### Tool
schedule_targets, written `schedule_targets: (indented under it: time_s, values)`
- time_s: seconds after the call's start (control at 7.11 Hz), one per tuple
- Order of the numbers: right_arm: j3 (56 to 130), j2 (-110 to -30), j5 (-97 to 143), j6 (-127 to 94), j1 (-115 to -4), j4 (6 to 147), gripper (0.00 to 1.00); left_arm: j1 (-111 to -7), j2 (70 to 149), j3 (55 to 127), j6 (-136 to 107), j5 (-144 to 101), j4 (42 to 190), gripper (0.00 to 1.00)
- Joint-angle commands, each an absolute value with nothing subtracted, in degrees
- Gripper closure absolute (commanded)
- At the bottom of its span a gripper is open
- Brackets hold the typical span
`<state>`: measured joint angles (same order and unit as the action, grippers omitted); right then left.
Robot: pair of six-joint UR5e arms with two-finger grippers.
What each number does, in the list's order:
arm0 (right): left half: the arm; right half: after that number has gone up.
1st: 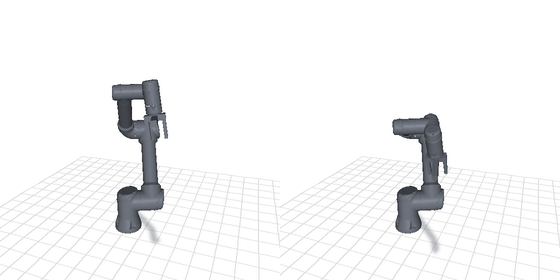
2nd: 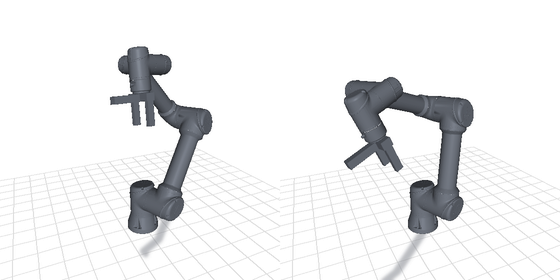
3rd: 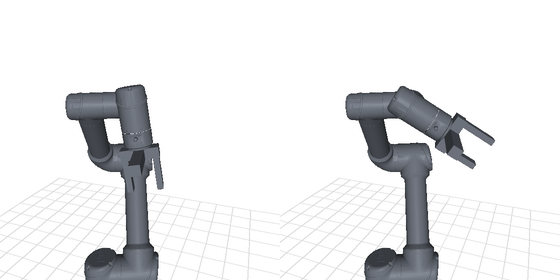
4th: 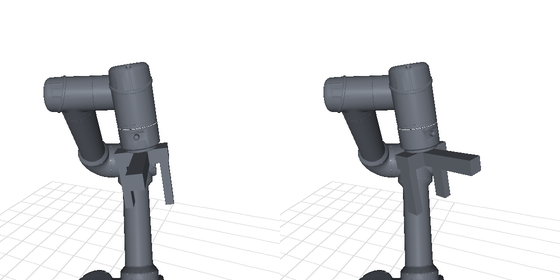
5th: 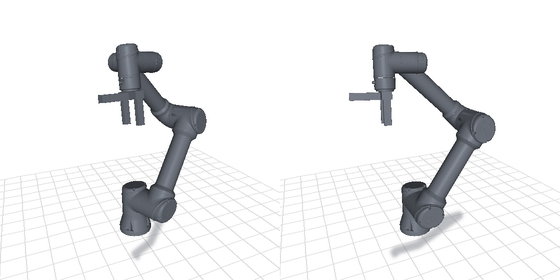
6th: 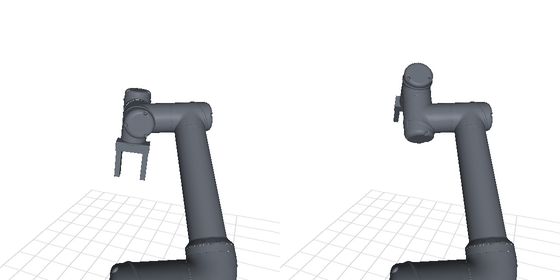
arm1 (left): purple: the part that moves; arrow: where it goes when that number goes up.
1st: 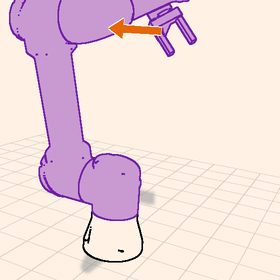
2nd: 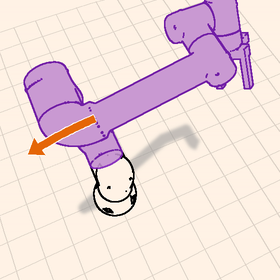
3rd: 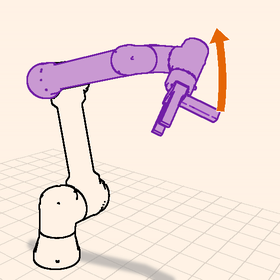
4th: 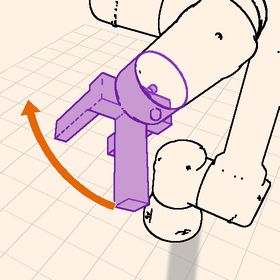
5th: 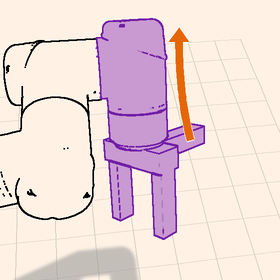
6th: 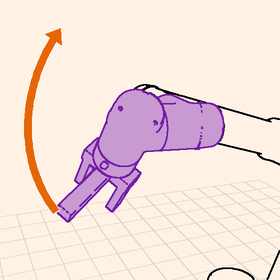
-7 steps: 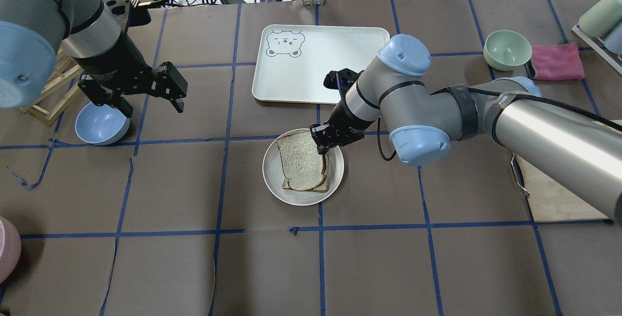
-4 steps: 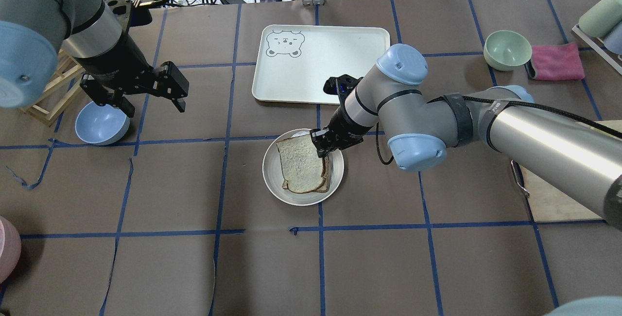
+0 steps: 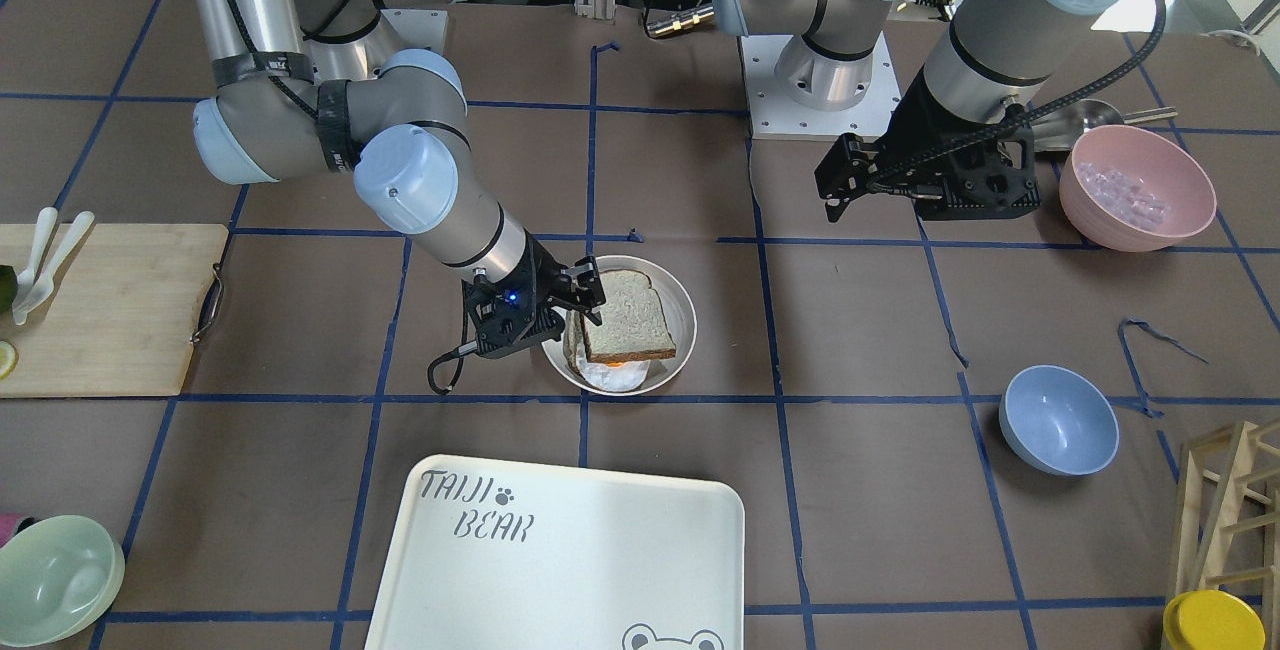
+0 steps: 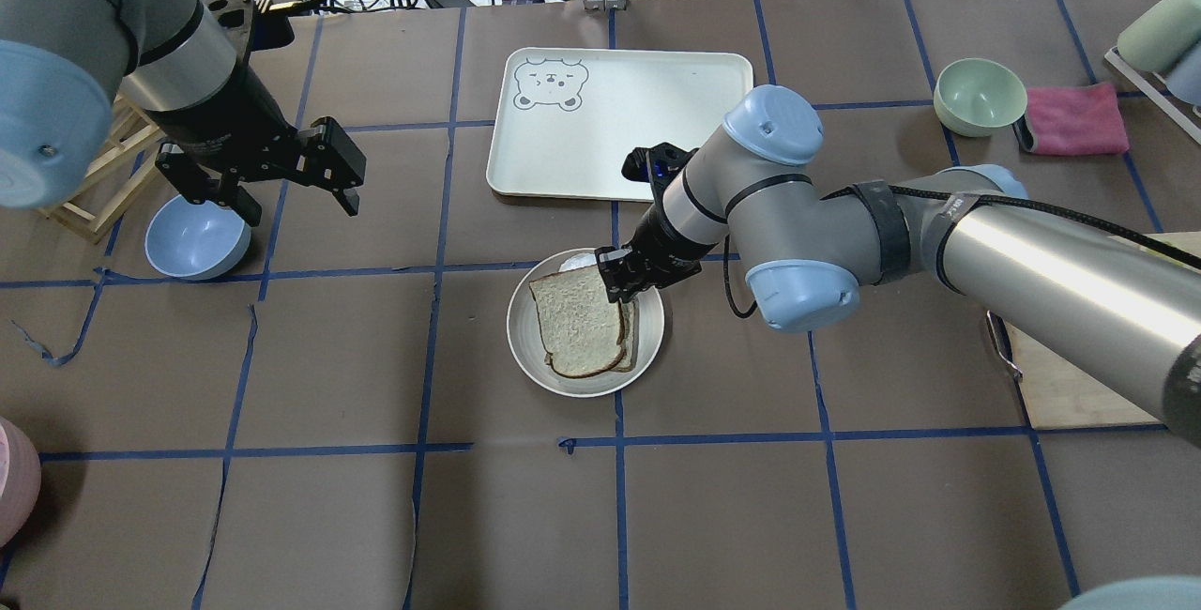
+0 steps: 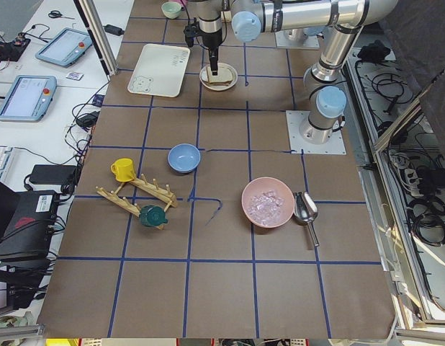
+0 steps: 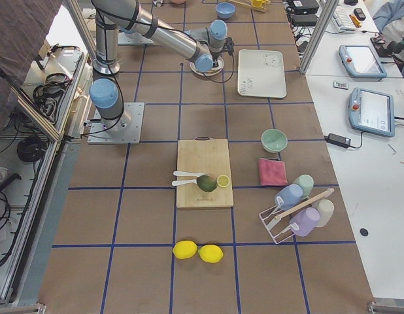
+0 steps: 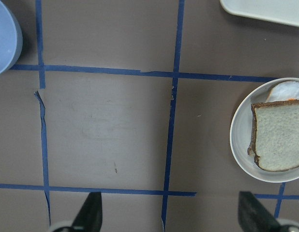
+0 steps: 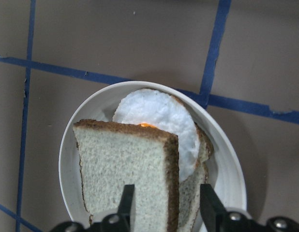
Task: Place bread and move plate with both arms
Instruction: 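Lower the bread onto the fried egg and open the right gripper, then raise the right gripper away while the left arm reaches toward the plate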
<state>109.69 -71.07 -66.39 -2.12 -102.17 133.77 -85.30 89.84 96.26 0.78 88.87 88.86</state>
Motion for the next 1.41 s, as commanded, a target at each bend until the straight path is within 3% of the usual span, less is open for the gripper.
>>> schedule_targets:
  time_s: [0.0, 0.28, 0.42, 0.84, 0.99, 1.27]
  values:
    - [99.65, -71.46, -71.18, -1.41, -101.69, 121.84, 0.0, -85.17, 91.31, 96.42, 1.32, 89.12, 88.77, 0.0]
    - [83.4, -71.46, -77.67, 4.08, -101.69, 101.27, 0.0, -85.17, 92.98, 97.11, 0.54, 88.77, 88.6, 0.0]
    - [79.23, -71.98, -82.57, 5.96, -100.91, 93.42, 0.0, -85.25, 93.77, 98.6, -2.69, 88.77, 88.42, 0.0]
    - [80.15, -81.36, -91.59, 9.32, -100.55, 87.14, 0.0, -91.2, 99.73, 103.78, -6.58, 86.07, 75.53, 0.0]
    - [80.94, -83.82, -92.28, 9.4, -100.46, 89.1, 0.0, -93.32, 101.76, 105.89, -10.59, 84.91, 69.06, 0.08]
    - [82.43, -84.64, -92.11, 9.14, -98.54, 88.61, 0.0, -95.35, 105.28, 111.59, -15.73, 83.15, 57.8, 0.13]
